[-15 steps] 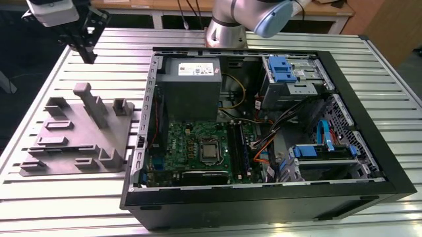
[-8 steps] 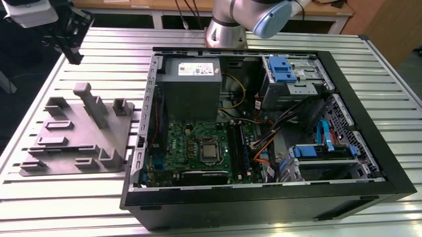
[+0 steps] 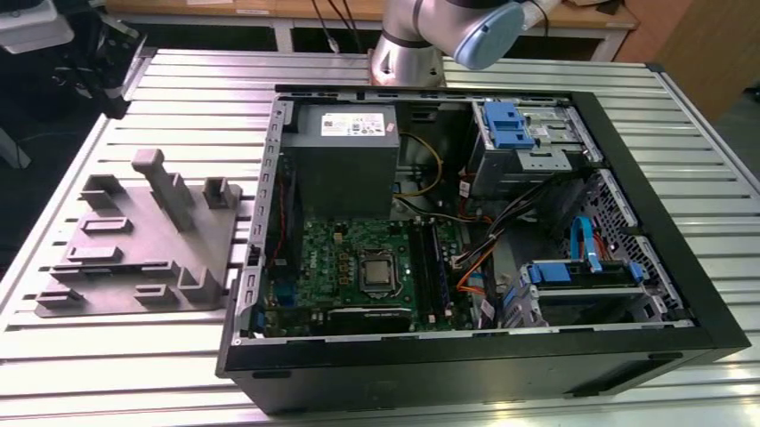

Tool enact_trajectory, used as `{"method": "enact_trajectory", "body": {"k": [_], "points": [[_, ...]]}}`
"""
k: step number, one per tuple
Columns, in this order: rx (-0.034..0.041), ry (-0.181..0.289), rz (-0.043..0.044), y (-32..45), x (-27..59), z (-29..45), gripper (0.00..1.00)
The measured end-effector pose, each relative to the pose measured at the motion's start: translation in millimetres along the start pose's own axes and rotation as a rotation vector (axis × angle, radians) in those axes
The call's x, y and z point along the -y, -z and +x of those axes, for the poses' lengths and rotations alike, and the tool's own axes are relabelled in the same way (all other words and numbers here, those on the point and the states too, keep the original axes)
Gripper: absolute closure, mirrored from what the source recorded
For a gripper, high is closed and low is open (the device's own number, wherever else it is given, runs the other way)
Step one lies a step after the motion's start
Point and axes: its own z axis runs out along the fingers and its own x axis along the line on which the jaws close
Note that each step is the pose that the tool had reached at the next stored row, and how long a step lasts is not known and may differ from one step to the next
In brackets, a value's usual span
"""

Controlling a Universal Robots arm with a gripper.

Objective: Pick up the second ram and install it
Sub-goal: 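Reach for the second ram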

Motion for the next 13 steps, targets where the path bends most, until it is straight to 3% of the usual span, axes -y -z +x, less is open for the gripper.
{"method": "enact_trajectory", "body": {"k": [13], "points": [[-0.0001,0.000,0.0001,-8.2,11.6,13.4,0.90]]}}
